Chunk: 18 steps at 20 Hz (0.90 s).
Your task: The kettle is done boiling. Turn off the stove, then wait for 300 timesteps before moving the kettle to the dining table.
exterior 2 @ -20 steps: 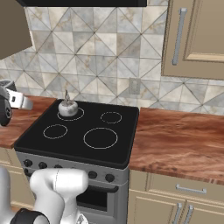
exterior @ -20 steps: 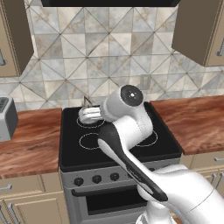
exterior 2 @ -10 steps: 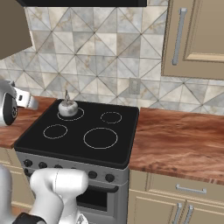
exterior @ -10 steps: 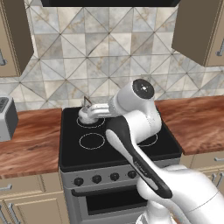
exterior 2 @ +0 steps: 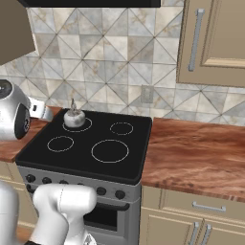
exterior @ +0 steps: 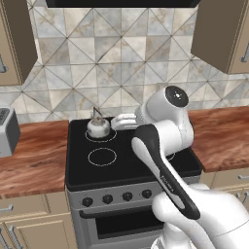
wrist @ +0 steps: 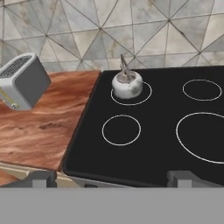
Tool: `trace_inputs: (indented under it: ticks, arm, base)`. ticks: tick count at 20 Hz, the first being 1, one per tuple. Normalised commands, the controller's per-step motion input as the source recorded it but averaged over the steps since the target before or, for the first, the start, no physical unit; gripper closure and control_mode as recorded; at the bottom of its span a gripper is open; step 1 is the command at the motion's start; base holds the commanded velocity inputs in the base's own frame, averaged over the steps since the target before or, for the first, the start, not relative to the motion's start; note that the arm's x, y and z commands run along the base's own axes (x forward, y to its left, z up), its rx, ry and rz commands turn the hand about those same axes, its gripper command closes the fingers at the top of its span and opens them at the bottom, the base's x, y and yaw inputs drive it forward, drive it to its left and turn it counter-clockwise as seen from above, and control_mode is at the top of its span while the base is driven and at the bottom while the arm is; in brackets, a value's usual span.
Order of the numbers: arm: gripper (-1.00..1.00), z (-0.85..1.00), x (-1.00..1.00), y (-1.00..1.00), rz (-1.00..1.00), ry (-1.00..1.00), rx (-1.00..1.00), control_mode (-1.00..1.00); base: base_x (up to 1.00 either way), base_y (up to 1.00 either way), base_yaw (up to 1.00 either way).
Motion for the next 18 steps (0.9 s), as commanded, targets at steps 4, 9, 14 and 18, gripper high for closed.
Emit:
trace_inputs:
  ticks: [4,9,14,18]
  arm:
    - [-1.0,0.0,0.02,-0.33,0.0,0.05,0.01,-1.0]
    - [-1.0,0.0,0.3,-0.16,0.0,0.1,0.0,-1.0]
    - [-1.0,0.0,0.42,-0.02,0.0,0.12,0.0,-1.0]
    - [-1.0,-0.02,0.38,0.0,0.0,0.07,-0.01,-1.0]
  base:
    - [0.0,0.0,0.0]
    - [0.0,0.0,0.0]
    - [0.0,0.0,0.0]
    - [0.0,0.0,0.0]
